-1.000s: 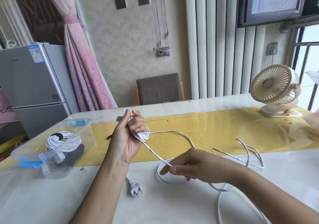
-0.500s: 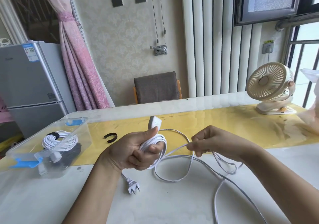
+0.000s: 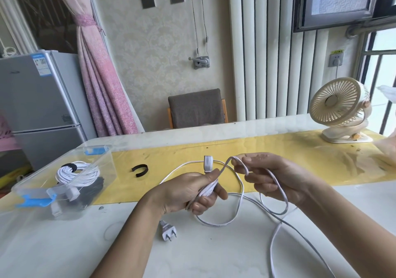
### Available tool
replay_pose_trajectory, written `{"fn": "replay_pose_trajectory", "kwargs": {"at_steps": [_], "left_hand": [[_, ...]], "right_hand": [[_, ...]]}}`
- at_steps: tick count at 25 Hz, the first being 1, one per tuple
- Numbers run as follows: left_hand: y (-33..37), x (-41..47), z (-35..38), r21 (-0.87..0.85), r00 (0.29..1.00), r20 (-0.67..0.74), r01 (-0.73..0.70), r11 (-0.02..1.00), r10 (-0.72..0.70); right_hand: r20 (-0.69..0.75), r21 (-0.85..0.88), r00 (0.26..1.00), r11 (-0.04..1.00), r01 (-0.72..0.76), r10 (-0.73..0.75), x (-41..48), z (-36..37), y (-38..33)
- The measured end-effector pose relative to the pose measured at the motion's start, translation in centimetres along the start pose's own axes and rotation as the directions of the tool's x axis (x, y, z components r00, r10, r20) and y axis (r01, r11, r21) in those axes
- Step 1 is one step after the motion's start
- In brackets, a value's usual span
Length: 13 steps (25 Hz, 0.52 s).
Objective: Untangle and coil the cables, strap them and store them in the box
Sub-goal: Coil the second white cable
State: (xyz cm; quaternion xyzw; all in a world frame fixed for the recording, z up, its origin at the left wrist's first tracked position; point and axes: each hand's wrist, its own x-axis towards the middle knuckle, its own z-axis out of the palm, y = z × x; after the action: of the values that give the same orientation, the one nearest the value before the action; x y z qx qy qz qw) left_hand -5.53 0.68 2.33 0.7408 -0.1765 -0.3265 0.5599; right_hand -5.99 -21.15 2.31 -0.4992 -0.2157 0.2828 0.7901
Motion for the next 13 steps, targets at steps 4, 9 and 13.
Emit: {"fn": "replay_pose_trajectory", "kwargs": {"at_steps": [4, 9, 13], "left_hand": [[-0.5, 1.1, -0.1, -0.079, 0.994, -0.107, -0.004, 0.997, -0.004], [-1.4, 3.3, -0.2, -0.298, 0.93, -0.364, -0.166, 0.94, 0.049], [-0.3, 2.7, -0.6, -0.534, 0.873, -0.471, -0.399, 0.745, 0.13]], "right_hand": [[-0.019, -0.084, 0.997, 0.994, 0.067, -0.069, 0.3, 0.3, 0.6], [0.019, -0.256, 1.0, 0.966, -0.015, 0.021, 0.2, 1.8, 1.0], [0.024, -0.331, 0.996, 0.94, -0.077, 0.09, 0.3, 2.9, 1.7]]}}
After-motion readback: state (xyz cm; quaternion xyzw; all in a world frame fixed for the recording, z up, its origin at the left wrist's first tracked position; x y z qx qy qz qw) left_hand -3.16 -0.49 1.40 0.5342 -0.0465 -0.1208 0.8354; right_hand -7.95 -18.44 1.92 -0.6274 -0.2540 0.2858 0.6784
